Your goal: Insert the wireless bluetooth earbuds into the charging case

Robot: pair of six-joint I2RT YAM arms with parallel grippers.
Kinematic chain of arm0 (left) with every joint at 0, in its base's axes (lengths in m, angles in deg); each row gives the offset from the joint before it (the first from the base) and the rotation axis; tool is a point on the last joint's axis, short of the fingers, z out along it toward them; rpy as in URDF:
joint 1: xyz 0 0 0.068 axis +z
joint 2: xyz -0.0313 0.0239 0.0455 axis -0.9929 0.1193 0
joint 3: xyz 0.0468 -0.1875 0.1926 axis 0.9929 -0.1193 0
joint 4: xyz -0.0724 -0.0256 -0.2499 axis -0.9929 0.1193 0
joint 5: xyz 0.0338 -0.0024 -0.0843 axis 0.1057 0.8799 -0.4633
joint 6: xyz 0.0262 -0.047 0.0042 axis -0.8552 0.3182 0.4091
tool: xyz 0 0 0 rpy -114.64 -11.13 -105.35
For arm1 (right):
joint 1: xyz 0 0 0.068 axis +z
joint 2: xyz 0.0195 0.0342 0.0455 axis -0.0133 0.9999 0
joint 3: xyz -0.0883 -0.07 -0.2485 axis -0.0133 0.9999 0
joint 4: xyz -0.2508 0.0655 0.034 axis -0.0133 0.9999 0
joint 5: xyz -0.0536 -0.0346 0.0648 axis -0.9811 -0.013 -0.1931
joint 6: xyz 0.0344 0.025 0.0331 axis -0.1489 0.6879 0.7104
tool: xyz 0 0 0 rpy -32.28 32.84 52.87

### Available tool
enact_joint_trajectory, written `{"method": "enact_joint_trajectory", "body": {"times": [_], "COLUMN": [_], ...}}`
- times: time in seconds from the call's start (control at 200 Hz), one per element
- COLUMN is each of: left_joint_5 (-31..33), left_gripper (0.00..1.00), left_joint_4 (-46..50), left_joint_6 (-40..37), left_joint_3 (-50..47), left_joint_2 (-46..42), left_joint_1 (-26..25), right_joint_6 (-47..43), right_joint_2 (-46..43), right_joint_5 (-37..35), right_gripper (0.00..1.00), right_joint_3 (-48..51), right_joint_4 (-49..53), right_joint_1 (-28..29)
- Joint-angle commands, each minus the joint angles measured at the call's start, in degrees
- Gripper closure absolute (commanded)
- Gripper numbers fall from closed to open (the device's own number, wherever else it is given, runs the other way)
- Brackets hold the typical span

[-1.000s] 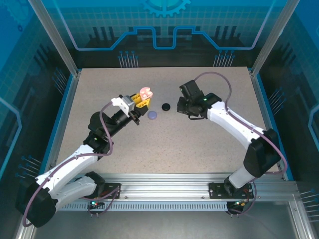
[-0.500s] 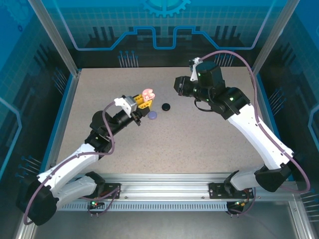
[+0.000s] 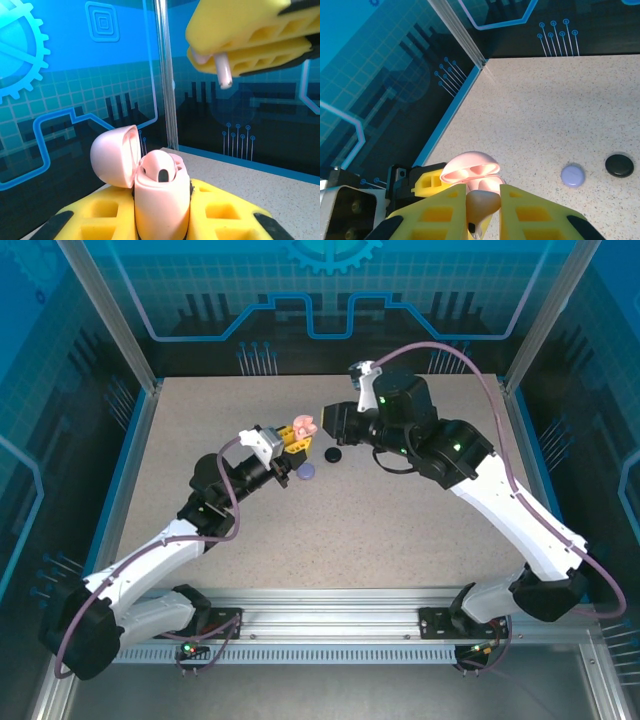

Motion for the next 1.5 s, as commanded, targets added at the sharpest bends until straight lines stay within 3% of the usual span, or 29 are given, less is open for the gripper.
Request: {"method": "enact_joint_trajectory", "body": {"times": [0.0, 1.496], "left_joint_5": [-1.33, -0.33], "left_gripper": [1.00, 1.00], "left_joint_4": [-1.78, -1.53], "left_joint_6": [-0.16, 0.02], "left_joint_3": [2.08, 2.45], "left_joint_2": [0.20, 0.07], "left_joint_1": [-0.39, -1.31], "right_joint_6": [-1.69, -4.63], "right_joint_2": [1.31, 5.23], "right_joint_5": [-2.04, -3.16], "right_gripper": [0.81, 0.85], "right_joint_3": [-1.80, -0.48], "right_joint_4": [1.29, 0.35], "right_joint_1": [1.53, 3.15]}}
